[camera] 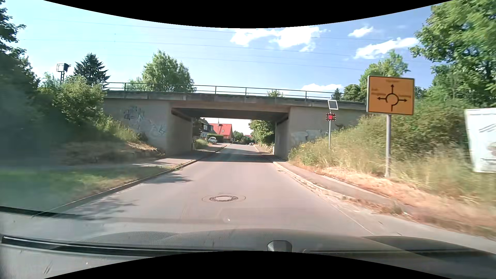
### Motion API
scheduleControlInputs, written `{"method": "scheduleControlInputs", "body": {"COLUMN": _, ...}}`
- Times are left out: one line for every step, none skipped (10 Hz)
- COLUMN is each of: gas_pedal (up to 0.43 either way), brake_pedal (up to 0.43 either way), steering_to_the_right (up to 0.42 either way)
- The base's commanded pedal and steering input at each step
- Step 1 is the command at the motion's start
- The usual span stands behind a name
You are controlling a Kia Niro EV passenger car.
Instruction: Follow the waypoints while adhering to traffic rules and regulations
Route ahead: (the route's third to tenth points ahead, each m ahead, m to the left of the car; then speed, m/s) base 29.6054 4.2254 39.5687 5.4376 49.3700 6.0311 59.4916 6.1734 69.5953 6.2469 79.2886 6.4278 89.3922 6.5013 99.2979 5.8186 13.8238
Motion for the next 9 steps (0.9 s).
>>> {"method": "scheduleControlInputs", "body": {"gas_pedal": 0.079, "brake_pedal": 0.006, "steering_to_the_right": -0.020}}
{"method": "scheduleControlInputs", "body": {"gas_pedal": 0.079, "brake_pedal": 0.006, "steering_to_the_right": -0.015}}
{"method": "scheduleControlInputs", "body": {"gas_pedal": 0.079, "brake_pedal": 0.006, "steering_to_the_right": -0.014}}
{"method": "scheduleControlInputs", "body": {"gas_pedal": 0.079, "brake_pedal": 0.006, "steering_to_the_right": -0.013}}
{"method": "scheduleControlInputs", "body": {"gas_pedal": 0.079, "brake_pedal": 0.006, "steering_to_the_right": -0.012}}
{"method": "scheduleControlInputs", "body": {"gas_pedal": 0.079, "brake_pedal": 0.006, "steering_to_the_right": -0.012}}
{"method": "scheduleControlInputs", "body": {"gas_pedal": 0.079, "brake_pedal": 0.006, "steering_to_the_right": -0.012}}
{"method": "scheduleControlInputs", "body": {"gas_pedal": 0.079, "brake_pedal": 0.006, "steering_to_the_right": -0.011}}
{"method": "scheduleControlInputs", "body": {"gas_pedal": 0.079, "brake_pedal": 0.006, "steering_to_the_right": -0.010}}
